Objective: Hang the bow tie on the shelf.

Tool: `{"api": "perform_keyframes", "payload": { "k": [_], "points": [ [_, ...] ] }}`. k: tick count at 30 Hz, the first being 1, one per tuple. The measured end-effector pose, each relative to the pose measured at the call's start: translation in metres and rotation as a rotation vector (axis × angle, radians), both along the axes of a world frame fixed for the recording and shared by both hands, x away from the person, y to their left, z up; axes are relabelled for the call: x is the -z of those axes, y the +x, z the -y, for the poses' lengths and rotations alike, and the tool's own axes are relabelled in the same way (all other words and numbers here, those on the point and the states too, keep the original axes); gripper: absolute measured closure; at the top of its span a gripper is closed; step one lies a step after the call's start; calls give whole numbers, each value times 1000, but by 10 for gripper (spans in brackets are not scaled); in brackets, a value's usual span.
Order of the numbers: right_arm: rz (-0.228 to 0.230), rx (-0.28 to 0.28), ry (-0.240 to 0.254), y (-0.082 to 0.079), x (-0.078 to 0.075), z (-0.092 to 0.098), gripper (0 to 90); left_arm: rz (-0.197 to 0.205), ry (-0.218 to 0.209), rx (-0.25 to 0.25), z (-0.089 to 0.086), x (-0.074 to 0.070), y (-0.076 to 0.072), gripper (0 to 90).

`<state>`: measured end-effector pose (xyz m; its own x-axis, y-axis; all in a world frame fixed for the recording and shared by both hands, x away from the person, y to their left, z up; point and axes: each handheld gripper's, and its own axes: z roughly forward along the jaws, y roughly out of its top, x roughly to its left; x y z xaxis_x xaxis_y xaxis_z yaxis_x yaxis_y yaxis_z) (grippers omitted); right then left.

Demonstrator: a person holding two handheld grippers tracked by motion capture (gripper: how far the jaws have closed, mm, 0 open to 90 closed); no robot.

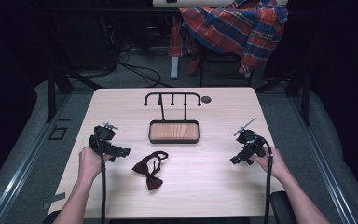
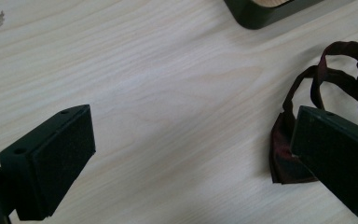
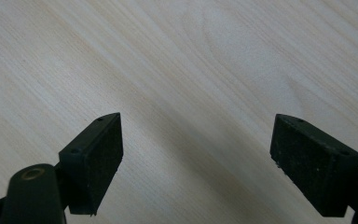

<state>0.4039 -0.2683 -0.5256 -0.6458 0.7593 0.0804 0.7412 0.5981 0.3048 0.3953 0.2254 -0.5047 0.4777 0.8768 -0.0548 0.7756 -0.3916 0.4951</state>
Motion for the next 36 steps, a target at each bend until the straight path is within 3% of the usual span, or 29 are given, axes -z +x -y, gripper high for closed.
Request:
{"api": "perform_keyframes", "payload": {
  "k": [1,4,14,24,25,26,28,30,32,36],
  "points": [
    [5,-3,-17,0,0,0,169,6,-4,1,4,0,0,0],
    [-5,1,2,0,1,0,169,7,-14,40,18,1,3,1],
    [-13,-8,-11,0,1,0,168,-19,-29,108,40,7,5,3],
    [-16,2,-15,0,1,0,168,-46,-4,196,66,17,7,22],
    [-16,2,-16,0,1,0,168,-47,0,200,68,18,7,75],
    [-15,3,-14,0,2,0,168,-60,-7,225,70,20,8,206],
    [-16,2,-15,0,2,1,168,-67,-10,243,73,22,7,307],
    [-16,3,-13,0,2,1,168,-66,-13,251,74,24,7,327],
    [-16,3,-16,0,2,0,168,-71,-11,263,75,27,7,429],
    [-17,2,-8,-1,2,0,168,-102,-24,295,74,34,7,550]
  ]
}}
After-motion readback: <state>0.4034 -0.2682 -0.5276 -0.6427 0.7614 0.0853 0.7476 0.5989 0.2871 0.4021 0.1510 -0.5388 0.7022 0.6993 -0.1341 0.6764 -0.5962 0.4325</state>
